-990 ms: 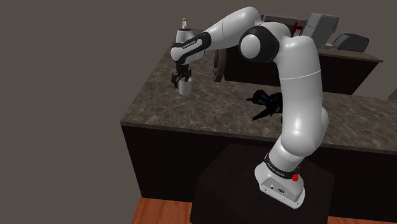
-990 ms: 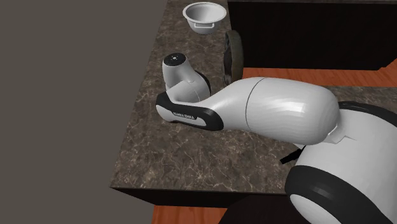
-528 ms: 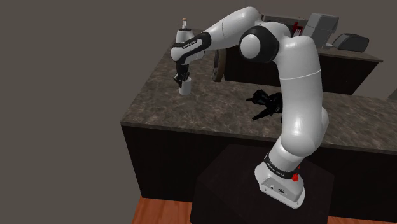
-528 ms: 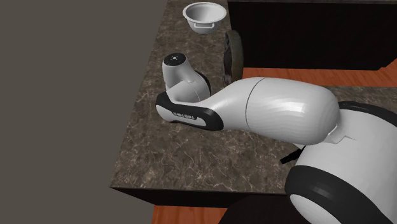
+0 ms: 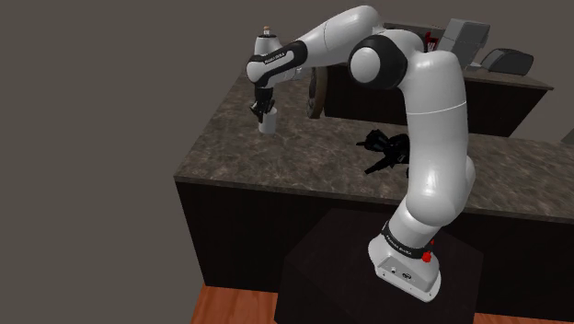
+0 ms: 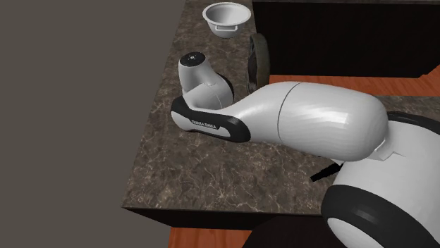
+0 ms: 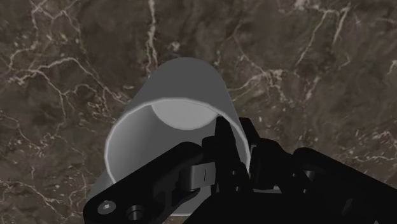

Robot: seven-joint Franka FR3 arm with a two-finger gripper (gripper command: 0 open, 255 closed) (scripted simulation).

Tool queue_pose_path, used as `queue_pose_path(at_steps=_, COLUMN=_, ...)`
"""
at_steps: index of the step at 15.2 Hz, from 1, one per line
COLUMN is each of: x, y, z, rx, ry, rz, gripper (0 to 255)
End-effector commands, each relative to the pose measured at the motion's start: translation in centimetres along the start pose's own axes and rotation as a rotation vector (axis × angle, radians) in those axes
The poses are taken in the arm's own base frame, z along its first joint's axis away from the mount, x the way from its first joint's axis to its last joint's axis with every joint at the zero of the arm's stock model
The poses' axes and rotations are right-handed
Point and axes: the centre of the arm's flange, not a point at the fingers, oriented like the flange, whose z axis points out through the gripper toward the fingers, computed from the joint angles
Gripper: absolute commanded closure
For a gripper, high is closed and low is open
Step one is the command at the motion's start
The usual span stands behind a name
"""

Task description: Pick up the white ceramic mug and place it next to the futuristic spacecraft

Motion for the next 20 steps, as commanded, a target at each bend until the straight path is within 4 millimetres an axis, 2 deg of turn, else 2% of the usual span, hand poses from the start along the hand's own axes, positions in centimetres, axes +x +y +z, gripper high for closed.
queue_pose_path(at_steps=1, x=0.1, y=0.1, z=-1.0, rx=0.000, ry=0.000, rz=0.000, gripper=255)
queue_pose_path(at_steps=20, x=0.8, y=0.4, z=-11.0, rx=0.000, ry=0.000, rz=0.000, gripper=255)
